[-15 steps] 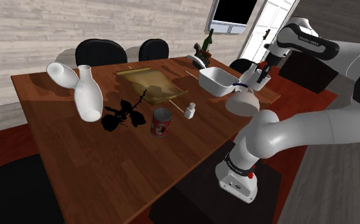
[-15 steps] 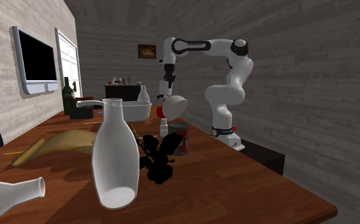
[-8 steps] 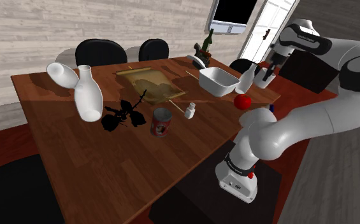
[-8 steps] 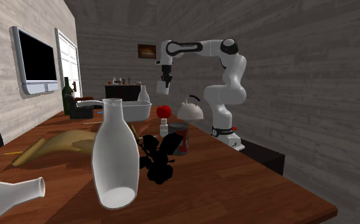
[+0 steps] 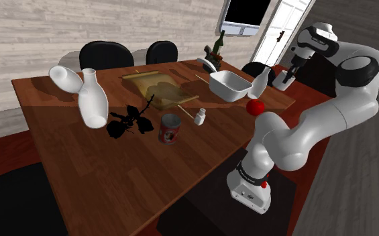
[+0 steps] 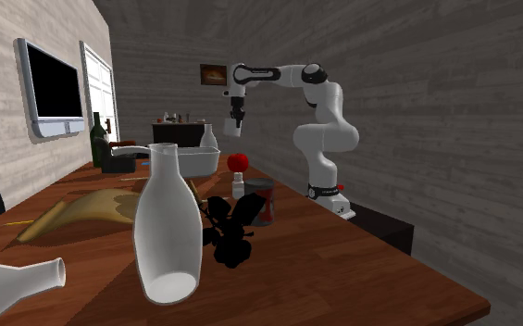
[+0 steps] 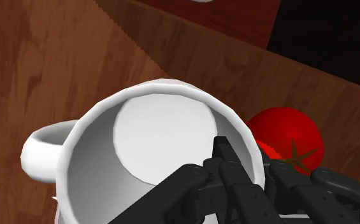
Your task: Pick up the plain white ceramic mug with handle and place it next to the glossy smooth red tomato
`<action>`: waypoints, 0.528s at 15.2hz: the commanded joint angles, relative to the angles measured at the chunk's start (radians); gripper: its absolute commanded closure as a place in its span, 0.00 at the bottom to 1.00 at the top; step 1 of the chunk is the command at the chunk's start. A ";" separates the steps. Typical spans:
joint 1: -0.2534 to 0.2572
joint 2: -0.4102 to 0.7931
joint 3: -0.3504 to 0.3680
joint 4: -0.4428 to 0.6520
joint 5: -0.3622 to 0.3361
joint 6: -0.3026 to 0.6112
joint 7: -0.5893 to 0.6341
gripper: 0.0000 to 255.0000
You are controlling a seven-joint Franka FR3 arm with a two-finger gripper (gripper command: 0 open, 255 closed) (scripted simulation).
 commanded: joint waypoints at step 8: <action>0.055 -0.046 -0.066 0.022 -0.041 0.035 -0.010 1.00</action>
